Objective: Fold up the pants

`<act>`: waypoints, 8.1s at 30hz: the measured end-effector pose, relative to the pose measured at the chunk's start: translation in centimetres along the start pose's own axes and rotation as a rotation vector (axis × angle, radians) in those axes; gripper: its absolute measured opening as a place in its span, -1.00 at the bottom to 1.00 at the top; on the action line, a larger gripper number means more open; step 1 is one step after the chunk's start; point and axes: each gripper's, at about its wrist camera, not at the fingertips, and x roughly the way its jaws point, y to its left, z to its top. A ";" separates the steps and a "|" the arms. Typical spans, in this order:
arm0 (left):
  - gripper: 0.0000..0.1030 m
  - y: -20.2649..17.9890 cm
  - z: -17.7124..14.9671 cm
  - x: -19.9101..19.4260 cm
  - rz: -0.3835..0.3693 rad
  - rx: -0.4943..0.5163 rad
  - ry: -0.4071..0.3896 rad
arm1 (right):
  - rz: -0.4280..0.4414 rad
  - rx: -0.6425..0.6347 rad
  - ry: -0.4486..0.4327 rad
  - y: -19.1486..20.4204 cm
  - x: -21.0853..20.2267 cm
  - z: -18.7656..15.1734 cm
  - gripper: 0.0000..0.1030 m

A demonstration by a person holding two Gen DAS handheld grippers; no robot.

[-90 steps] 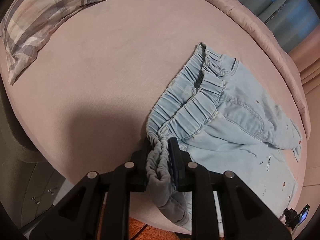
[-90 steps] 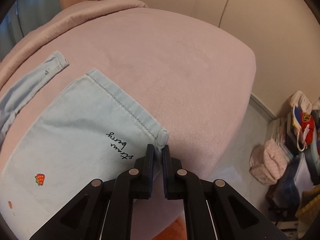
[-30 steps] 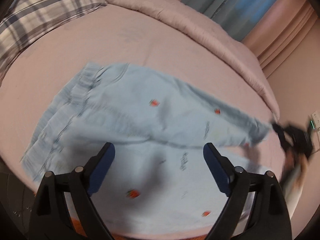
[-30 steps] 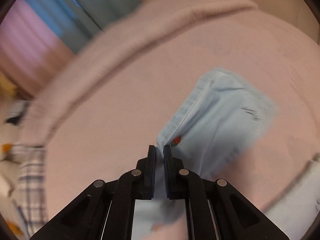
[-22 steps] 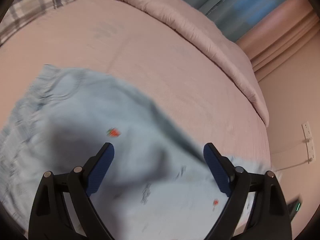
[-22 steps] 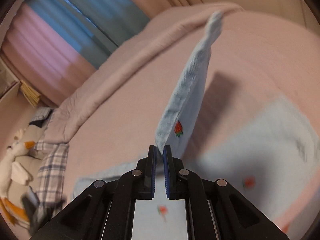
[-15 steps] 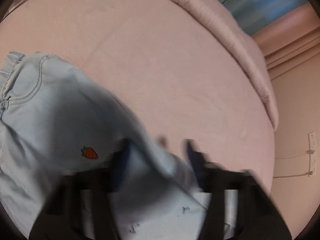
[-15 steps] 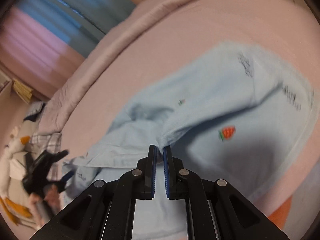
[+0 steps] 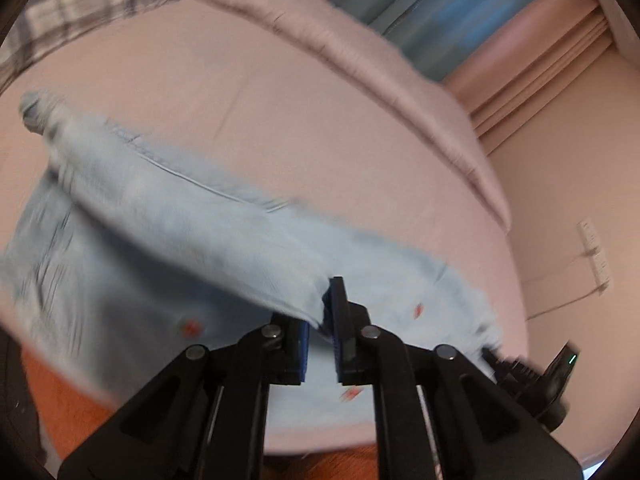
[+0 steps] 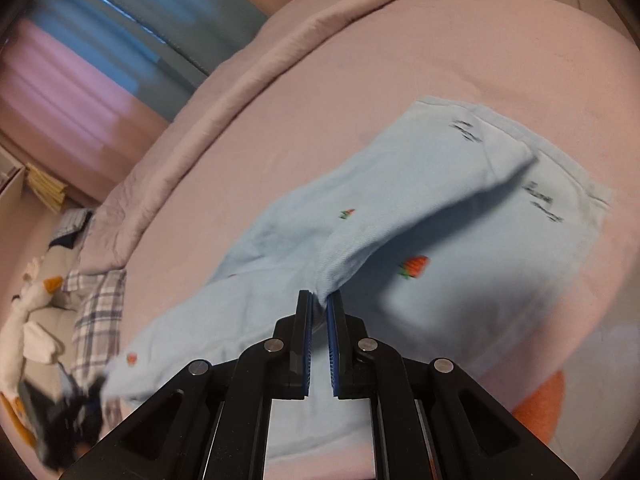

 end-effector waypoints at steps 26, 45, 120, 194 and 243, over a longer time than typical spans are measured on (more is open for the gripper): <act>-0.79 13.5 -0.3 -5.2 0.264 -0.252 -0.004 | -0.048 0.030 0.066 -2.2 0.4 -1.2 -0.85; -0.73 15.4 -0.1 -2.3 0.290 -0.250 0.064 | -0.165 0.253 -0.104 -10.8 0.9 6.2 -0.53; 0.36 14.7 3.7 -6.1 0.346 -0.059 -0.037 | 0.032 -0.755 0.392 24.8 18.0 -7.6 -0.77; -0.07 -4.2 -4.2 11.0 0.030 0.277 0.401 | -0.499 0.009 -0.149 -15.3 -5.9 4.9 -0.99; 0.74 -1.7 -2.2 5.0 0.158 0.301 0.241 | -0.030 0.010 -0.317 -8.4 -6.9 5.4 -0.80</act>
